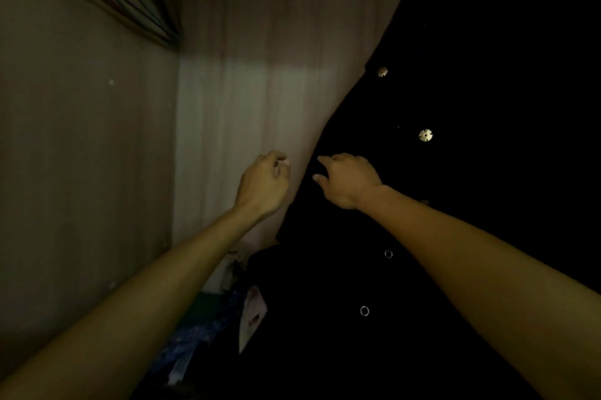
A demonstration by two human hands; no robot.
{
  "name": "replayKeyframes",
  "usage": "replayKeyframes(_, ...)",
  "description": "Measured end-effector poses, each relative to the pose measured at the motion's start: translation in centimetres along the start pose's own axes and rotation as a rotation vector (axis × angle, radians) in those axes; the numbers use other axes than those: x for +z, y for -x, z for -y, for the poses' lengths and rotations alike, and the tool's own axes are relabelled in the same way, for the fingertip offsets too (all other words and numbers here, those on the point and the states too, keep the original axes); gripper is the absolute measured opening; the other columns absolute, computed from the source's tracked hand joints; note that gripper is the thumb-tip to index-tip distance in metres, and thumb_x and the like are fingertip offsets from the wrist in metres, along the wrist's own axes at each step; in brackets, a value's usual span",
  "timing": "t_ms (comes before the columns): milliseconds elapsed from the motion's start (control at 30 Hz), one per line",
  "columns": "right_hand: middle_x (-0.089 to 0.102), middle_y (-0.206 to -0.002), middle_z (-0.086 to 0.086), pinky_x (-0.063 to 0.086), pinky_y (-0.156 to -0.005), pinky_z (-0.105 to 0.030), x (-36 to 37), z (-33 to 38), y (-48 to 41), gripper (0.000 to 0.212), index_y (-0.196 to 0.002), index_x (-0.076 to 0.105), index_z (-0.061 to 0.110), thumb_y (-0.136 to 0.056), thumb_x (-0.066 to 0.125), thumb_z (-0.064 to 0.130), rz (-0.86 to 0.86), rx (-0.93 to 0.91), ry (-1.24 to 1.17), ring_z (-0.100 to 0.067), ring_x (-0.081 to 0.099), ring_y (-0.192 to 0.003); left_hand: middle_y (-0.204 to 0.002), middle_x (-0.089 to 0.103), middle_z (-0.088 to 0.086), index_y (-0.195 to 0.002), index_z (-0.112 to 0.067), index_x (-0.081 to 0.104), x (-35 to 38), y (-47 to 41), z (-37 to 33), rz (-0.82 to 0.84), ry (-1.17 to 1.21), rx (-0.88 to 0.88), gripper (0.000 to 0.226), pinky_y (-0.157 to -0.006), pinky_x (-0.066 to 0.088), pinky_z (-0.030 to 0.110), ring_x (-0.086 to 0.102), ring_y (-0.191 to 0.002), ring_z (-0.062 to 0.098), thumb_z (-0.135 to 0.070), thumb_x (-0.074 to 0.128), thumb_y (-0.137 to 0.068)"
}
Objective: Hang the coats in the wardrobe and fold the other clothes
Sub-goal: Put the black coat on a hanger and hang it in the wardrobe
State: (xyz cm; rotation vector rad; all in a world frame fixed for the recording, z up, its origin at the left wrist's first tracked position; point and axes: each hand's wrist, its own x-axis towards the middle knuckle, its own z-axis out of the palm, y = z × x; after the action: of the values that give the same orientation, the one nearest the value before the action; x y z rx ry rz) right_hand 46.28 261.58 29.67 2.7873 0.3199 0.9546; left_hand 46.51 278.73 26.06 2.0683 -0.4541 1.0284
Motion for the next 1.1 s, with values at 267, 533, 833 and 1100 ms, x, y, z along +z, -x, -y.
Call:
replayKeyframes(267, 0.056, -0.127, -0.011, 0.048, -0.086, -0.036, -3.9, 6.5, 11.2, 0.048, -0.134, 0.047, 0.015, -0.100, 0.030, 0.044, -0.082, -0.066, -0.346, -0.028, 0.056, -0.108, -0.133, 0.053, 0.007, -0.133, -0.014, 0.049, -7.2, 11.4, -4.3, 0.034, -0.094, -0.058, 0.040, -0.088, 0.037, 0.023, 0.052, -0.114, 0.019, -0.035, 0.035, -0.101)
replayKeyframes(533, 0.056, -0.128, -0.012, 0.046, -0.092, -0.041, -8.2, 8.9, 21.1, 0.043, -0.127, 0.053, 0.012, -0.101, 0.033, 0.040, -0.094, -0.001, -0.569, -0.028, 0.055, -0.111, -0.131, 0.053, 0.007, -0.132, -0.011, 0.051, -12.5, 20.5, -9.5, 0.063, -0.160, -0.065, 0.040, -0.087, 0.035, 0.022, 0.051, -0.115, 0.019, -0.033, 0.037, -0.101)
replayKeyframes(833, 0.048, -0.142, 0.001, 0.035, -0.102, -0.023, -11.9, 9.2, 30.1, 0.045, -0.139, 0.047, 0.019, -0.099, 0.039, 0.041, -0.226, 0.032, -0.720, -0.013, 0.047, -0.126, -0.124, 0.058, 0.001, -0.128, -0.018, 0.053, -15.9, 27.7, -13.2, 0.029, -0.112, -0.028, 0.039, -0.095, 0.045, 0.040, 0.053, -0.111, 0.017, -0.039, 0.039, -0.098)
replayKeyframes(1100, 0.051, -0.139, 0.004, 0.033, -0.100, -0.017, -13.7, 11.8, 41.3, 0.043, -0.137, 0.049, 0.022, -0.099, 0.040, 0.039, -0.210, 0.206, -0.699, -0.010, 0.047, -0.127, -0.126, 0.056, -0.002, -0.127, -0.020, 0.054, -19.0, 35.2, -16.0, 0.142, -0.003, 0.013, 0.036, -0.101, 0.040, 0.039, 0.050, -0.118, 0.017, -0.038, 0.041, -0.098)
